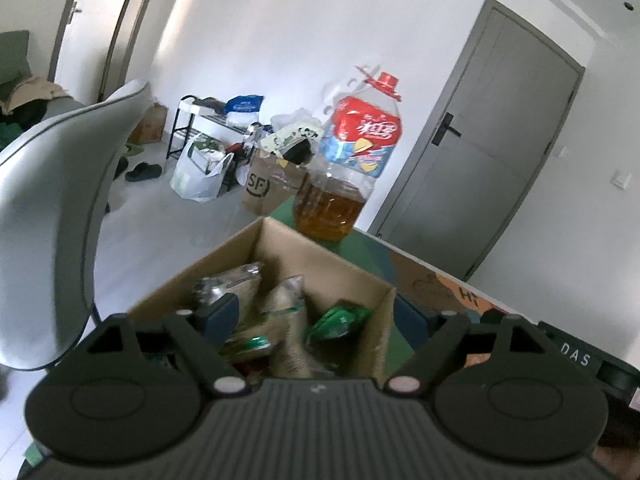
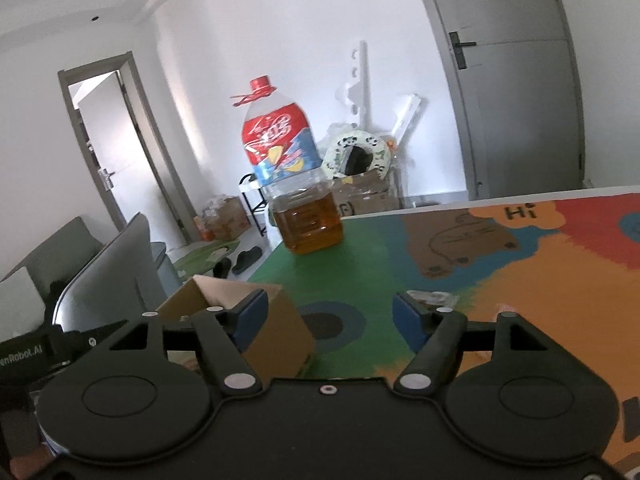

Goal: Organize snacks
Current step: 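Move both open tools back to the last snacks on the table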

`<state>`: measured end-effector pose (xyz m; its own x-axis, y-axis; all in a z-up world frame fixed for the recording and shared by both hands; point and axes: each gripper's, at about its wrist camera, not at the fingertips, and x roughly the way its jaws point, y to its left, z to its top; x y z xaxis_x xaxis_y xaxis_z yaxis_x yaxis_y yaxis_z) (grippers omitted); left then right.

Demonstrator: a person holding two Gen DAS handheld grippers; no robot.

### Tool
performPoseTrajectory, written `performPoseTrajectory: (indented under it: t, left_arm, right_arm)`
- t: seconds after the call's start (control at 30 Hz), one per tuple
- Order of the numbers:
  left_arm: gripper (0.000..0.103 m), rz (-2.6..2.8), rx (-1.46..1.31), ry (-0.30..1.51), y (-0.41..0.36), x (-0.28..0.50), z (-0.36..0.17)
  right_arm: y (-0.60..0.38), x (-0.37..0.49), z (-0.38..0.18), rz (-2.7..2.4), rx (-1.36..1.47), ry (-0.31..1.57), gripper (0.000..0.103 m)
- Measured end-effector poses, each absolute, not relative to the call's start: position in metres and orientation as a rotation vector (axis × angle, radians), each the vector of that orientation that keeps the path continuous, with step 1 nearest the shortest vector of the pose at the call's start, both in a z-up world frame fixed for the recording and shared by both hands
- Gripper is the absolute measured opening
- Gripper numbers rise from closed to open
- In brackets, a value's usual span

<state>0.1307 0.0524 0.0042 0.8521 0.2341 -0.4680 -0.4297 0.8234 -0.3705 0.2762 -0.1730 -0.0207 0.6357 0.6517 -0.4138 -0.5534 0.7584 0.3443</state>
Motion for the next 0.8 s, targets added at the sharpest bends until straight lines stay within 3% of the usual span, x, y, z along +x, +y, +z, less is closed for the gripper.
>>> performPoseTrajectory:
  t: [0.6,0.8]
  left_arm:
    - [0.083,0.235,-0.379,0.451,-0.022,0.195,0.009]
    - [0.075,0.217,-0.361,0.490,-0.041,0.221,0.004]
  right_arm:
    - [-0.238,0.312,-0.030,0.555,0.245,0.548,0.071]
    - [-0.246,0.331,-0.046,0.544,0.271,0.591,0.070]
